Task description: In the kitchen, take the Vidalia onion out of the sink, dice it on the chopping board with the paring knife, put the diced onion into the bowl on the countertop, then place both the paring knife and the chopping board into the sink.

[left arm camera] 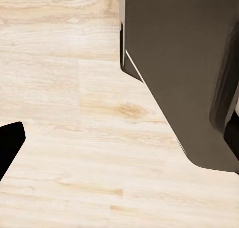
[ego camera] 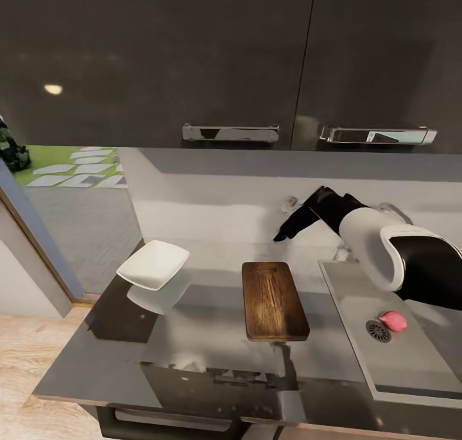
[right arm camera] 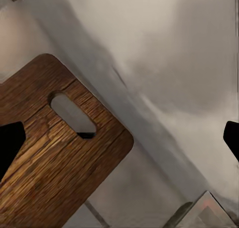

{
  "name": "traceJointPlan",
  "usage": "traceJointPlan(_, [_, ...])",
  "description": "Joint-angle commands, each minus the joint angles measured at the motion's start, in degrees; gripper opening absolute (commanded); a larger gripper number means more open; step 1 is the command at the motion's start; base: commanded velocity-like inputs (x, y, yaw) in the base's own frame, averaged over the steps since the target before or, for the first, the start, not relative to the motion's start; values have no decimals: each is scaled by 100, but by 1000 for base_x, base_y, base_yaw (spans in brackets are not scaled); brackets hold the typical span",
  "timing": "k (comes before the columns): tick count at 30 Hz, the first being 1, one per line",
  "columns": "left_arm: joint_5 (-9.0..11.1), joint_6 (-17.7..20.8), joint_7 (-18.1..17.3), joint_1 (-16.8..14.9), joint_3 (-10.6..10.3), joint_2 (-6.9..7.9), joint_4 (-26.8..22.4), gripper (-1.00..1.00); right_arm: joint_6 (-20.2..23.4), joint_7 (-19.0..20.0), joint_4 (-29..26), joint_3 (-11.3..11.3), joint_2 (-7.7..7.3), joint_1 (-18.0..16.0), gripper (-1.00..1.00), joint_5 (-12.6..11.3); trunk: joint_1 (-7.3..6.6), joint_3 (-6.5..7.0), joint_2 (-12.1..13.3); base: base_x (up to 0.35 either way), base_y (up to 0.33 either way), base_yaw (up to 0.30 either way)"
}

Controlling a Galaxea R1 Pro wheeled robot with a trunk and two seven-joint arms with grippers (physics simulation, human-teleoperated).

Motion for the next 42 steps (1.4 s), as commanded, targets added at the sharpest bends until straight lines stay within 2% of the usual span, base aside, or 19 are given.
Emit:
traceJointPlan(1, [1, -35, 12, -5, 0, -2, 12, 100, 31, 57, -15, 6, -29, -2, 100, -18, 3, -10, -11, 0, 0, 0])
traceJointPlan(7, [-2, -36, 12, -5, 0, -19, 6, 100, -388, 172, -10, 2, -177, 0, 100, -22, 3, -10, -11, 0, 0, 0])
traceJointPlan(11, [-2, -36, 12, -5, 0, -35, 4, 100, -490, 189, -11, -1, -290, 0, 100, -29, 3, -10, -11, 0, 0, 0])
traceJointPlan(13, [-2, -36, 12, -5, 0, -39, 4, 100, -519, 203, -17, -9, -414, 0, 100, -44, 3, -10, -11, 0, 0, 0])
traceJointPlan(15, [-2, -36, 12, -5, 0, -37, 4, 100, -526, 242, -24, -13, -478, 0, 100, -51, 3, -12, -11, 0, 0, 0])
traceJointPlan(21, [-2, -36, 12, -5, 0, -28, 4, 100, -530, 567, -48, -25, -761, 0, 100, -57, 3, -44, -11, 0, 0, 0])
traceJointPlan(27, [-2, -36, 12, -5, 0, -18, 4, 100, -530, 618, -43, -29, -856, 0, 100, -58, 3, -96, -11, 0, 0, 0])
traceJointPlan(29, [-2, -36, 12, -5, 0, -17, 4, 100, -530, 624, -35, -28, -932, 0, 100, -62, 3, -114, -11, 0, 0, 0])
traceJointPlan(36, [-2, -36, 12, -5, 0, -30, 4, 100, -542, 633, -7, -29, -996, 0, 100, -72, 3, -179, -11, 0, 0, 0])
traceJointPlan(42, [-2, -36, 12, -5, 0, -42, -2, 100, -547, 632, 5, -28, -1010, 0, 100, -279, 3, -234, -11, 0, 0, 0])
